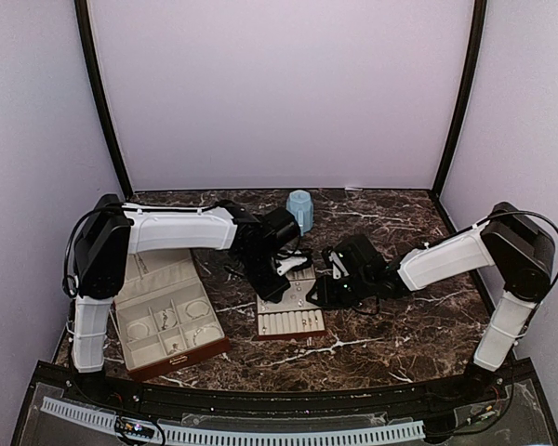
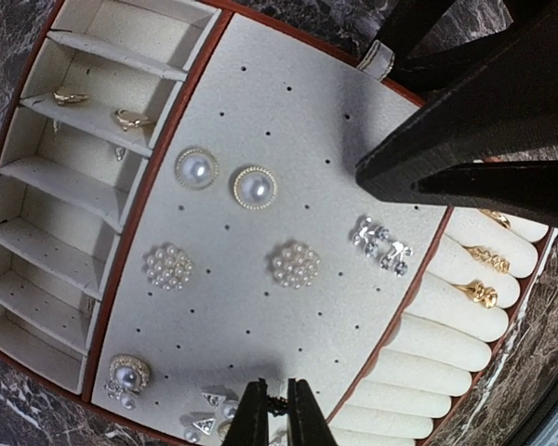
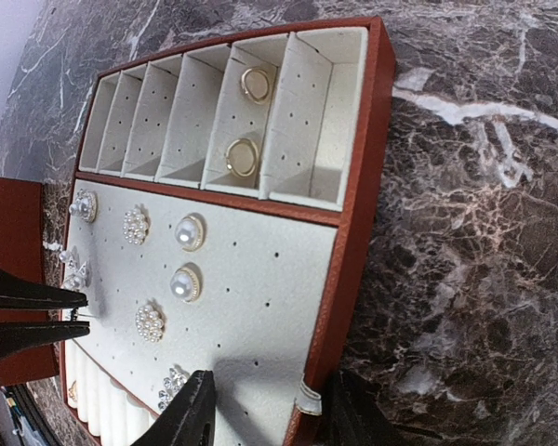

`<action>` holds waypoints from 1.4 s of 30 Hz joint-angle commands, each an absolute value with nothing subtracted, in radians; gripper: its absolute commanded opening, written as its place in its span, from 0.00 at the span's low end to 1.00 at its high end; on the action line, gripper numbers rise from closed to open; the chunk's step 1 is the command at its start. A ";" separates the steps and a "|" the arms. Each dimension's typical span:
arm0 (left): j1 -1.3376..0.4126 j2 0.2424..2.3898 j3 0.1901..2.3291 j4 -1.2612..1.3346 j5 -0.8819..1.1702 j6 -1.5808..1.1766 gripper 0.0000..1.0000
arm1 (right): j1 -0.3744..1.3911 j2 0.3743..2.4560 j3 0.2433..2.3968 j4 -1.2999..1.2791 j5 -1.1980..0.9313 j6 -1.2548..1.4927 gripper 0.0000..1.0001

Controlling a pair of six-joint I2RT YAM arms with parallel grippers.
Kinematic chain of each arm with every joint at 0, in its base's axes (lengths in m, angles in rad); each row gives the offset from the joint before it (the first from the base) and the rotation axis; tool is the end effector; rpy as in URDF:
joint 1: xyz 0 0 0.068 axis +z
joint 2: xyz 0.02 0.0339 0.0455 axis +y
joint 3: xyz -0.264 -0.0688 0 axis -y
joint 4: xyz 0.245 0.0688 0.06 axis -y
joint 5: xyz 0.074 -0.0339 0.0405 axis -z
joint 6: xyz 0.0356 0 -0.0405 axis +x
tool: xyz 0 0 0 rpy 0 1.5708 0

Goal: Organize the mixed jewelry
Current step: Insert the earring into the earring holder.

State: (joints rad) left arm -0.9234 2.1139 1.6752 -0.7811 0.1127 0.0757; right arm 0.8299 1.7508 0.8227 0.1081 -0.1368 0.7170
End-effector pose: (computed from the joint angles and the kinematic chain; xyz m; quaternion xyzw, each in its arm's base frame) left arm 0.2630 -0.3544 0.1871 0.4796 0.8582 -0.1222 0.1361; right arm 0.2237 0.2517 0.1332 -0.0774 0.9253 0.3010 0.2173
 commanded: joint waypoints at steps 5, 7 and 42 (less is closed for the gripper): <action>-0.944 2.124 1.700 -0.806 0.074 0.101 0.00 | 0.848 1.784 0.824 0.090 -0.149 0.720 0.41; -0.946 2.123 1.701 -0.811 0.065 0.103 0.00 | 0.849 1.786 0.824 0.092 -0.149 0.721 0.41; -0.969 2.151 1.726 -0.817 0.051 0.104 0.17 | 0.850 1.790 0.825 0.091 -0.148 0.722 0.40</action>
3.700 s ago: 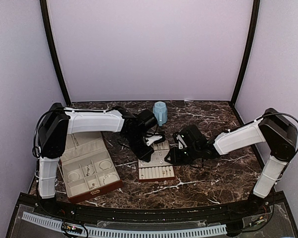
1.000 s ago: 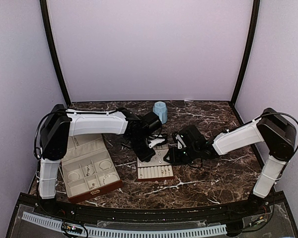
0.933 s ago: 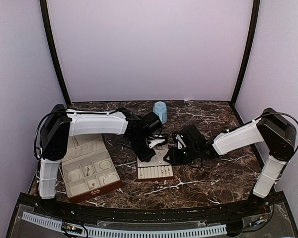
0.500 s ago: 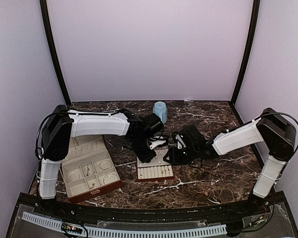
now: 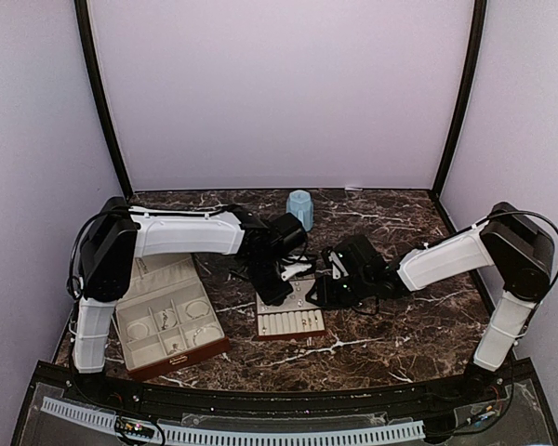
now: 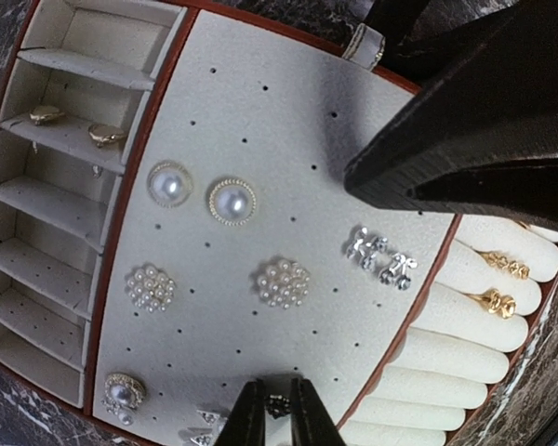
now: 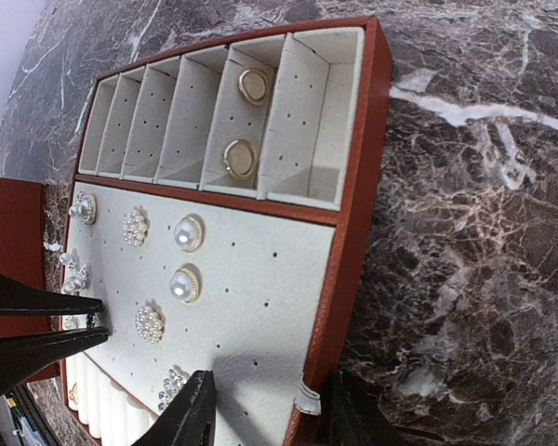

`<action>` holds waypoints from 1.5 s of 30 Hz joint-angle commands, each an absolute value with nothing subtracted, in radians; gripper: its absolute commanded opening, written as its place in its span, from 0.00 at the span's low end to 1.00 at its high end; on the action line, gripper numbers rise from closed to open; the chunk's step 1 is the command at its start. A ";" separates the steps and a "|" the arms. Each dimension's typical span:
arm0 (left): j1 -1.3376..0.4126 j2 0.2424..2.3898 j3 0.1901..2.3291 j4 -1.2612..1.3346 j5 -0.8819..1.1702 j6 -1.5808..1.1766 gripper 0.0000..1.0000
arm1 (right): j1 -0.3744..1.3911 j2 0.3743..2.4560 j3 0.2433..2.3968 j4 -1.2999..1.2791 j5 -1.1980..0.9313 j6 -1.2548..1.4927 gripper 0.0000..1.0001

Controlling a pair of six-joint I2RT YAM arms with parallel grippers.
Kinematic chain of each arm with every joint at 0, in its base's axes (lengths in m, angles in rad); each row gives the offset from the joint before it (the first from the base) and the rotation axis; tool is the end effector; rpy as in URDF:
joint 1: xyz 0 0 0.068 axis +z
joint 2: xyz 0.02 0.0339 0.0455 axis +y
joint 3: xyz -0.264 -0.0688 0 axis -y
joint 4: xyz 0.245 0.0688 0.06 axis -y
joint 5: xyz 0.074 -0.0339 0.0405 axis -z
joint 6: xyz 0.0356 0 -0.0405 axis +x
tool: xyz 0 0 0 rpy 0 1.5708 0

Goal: Organize the mixed jewelry
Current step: Insert the earring into the earring holder.

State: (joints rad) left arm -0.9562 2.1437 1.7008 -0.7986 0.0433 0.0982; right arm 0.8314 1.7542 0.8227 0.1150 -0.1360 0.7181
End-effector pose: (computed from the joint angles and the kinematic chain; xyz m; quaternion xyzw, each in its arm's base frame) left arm 0.2557 -0.3650 0.1809 0.4993 0.8505 -0.0876 0.1401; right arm 0.2237 0.2525 0.1326 -0.0775 0.9247 0.3022 0.2184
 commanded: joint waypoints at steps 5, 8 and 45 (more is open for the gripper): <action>-0.969 2.149 1.737 -0.816 0.051 0.103 0.28 | 0.850 1.789 0.825 0.086 -0.142 0.722 0.40; -0.968 2.148 1.743 -0.820 0.051 0.102 0.34 | 0.850 1.786 0.825 0.084 -0.135 0.724 0.40; -0.769 1.664 1.430 -0.352 0.205 0.007 0.59 | 0.744 1.441 0.731 -0.202 0.105 0.688 0.49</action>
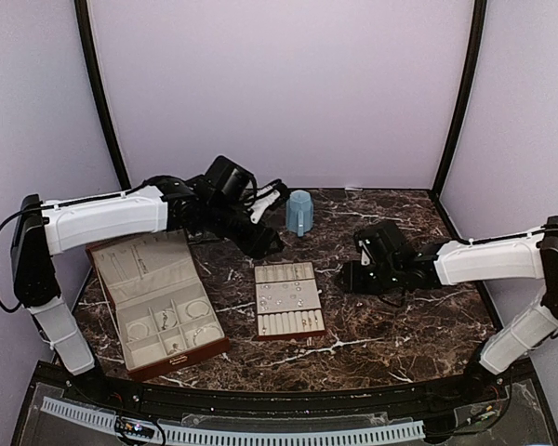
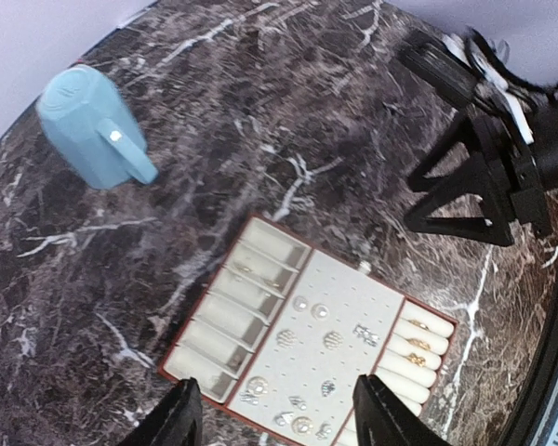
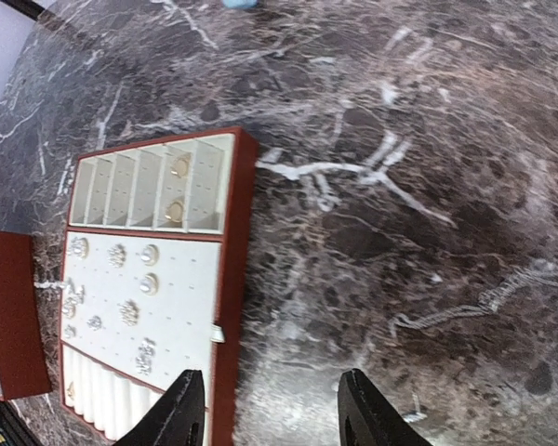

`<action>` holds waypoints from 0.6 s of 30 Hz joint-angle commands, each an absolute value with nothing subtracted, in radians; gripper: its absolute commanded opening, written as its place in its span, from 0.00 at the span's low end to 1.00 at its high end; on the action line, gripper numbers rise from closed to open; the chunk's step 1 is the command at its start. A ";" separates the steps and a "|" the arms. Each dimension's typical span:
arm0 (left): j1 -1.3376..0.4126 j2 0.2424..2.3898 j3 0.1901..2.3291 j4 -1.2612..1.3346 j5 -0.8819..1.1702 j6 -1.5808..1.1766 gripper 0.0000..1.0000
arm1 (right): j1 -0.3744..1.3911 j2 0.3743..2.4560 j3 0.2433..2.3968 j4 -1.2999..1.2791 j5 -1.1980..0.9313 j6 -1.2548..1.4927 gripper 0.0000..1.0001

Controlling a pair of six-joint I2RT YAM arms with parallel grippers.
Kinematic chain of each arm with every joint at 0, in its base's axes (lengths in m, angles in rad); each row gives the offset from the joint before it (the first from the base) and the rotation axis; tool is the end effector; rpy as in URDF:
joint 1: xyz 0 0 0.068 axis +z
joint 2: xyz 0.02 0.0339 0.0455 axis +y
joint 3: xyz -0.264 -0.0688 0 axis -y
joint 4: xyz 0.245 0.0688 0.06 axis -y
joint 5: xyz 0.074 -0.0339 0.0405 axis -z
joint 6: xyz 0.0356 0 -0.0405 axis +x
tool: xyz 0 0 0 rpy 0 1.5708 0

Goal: Organize the mixed jewelry
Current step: Pick up the earring from the center of the board.

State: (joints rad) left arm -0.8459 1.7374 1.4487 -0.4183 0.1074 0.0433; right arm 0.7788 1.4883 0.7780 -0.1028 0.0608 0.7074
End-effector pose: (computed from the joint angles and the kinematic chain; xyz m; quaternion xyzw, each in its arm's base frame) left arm 0.2616 -0.3011 0.2906 0.4103 0.8090 -0.2081 0.3657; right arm 0.2139 0.2081 0.1828 -0.0219 0.9285 0.2293 0.2913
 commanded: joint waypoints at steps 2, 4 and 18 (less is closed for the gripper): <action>-0.724 1.645 1.428 -0.340 0.225 0.006 0.60 | 0.727 1.428 0.706 -0.227 0.099 0.686 0.49; -0.677 1.627 1.422 -0.327 0.252 0.005 0.61 | 0.719 1.426 0.691 -0.239 0.090 0.685 0.48; -0.516 1.522 1.290 -0.264 0.276 0.044 0.63 | 0.707 1.528 0.732 -0.242 0.073 0.562 0.46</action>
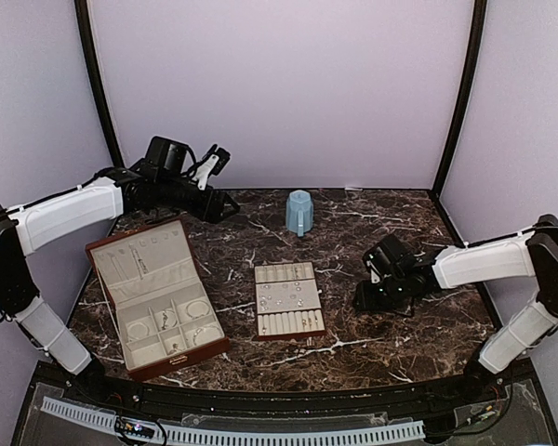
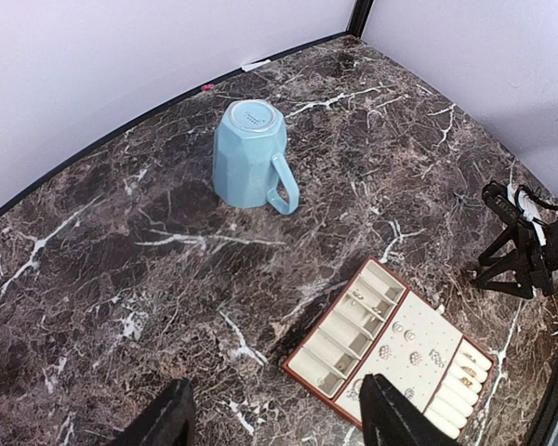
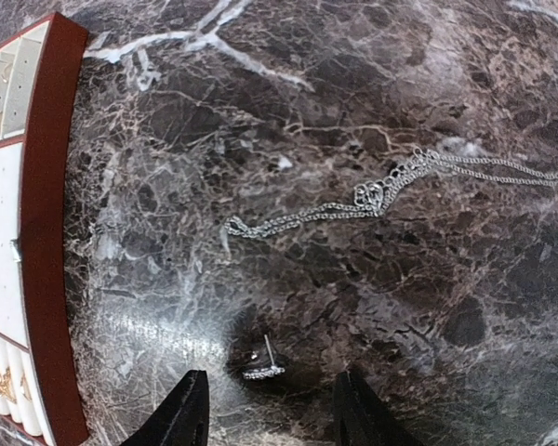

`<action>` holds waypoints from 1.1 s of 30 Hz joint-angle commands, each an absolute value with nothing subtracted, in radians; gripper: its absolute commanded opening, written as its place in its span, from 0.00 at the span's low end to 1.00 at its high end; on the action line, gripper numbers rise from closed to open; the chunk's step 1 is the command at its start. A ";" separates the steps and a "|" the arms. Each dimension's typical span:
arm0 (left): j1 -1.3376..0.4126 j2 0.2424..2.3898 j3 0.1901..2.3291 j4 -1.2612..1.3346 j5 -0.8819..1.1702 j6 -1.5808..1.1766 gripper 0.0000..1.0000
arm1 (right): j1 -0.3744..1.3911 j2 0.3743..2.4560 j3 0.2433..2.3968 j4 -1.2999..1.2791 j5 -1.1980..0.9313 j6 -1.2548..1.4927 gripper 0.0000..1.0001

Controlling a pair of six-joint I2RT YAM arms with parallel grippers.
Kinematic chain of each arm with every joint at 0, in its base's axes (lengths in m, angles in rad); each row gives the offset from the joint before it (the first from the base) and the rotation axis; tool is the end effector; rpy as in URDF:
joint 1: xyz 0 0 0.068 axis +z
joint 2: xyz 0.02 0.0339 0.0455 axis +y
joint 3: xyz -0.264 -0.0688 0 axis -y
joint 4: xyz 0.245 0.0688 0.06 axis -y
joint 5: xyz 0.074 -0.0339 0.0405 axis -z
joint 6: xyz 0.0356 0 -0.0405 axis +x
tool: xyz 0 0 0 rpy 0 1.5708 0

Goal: Organize the mixed jewelry
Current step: Pick up the earring from the center of the board.

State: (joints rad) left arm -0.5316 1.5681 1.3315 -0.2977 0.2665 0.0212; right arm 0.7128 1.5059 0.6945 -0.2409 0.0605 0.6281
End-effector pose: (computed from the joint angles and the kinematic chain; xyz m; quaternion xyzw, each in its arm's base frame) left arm 0.3097 -0.1930 0.3232 0.2983 0.8103 -0.2356 0.4459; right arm 0.2052 0.1745 0.1454 -0.0332 0.9656 0.1363 0.2189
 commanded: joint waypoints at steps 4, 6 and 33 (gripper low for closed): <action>-0.507 1.517 1.254 -0.237 0.283 0.042 0.63 | 0.706 1.538 0.748 -0.232 0.060 0.526 0.45; -0.505 1.518 1.246 -0.232 0.285 0.043 0.64 | 0.706 1.546 0.750 -0.222 0.048 0.518 0.45; -0.491 1.513 1.199 -0.198 0.280 0.045 0.63 | 0.758 1.566 0.770 -0.270 -0.062 0.525 0.38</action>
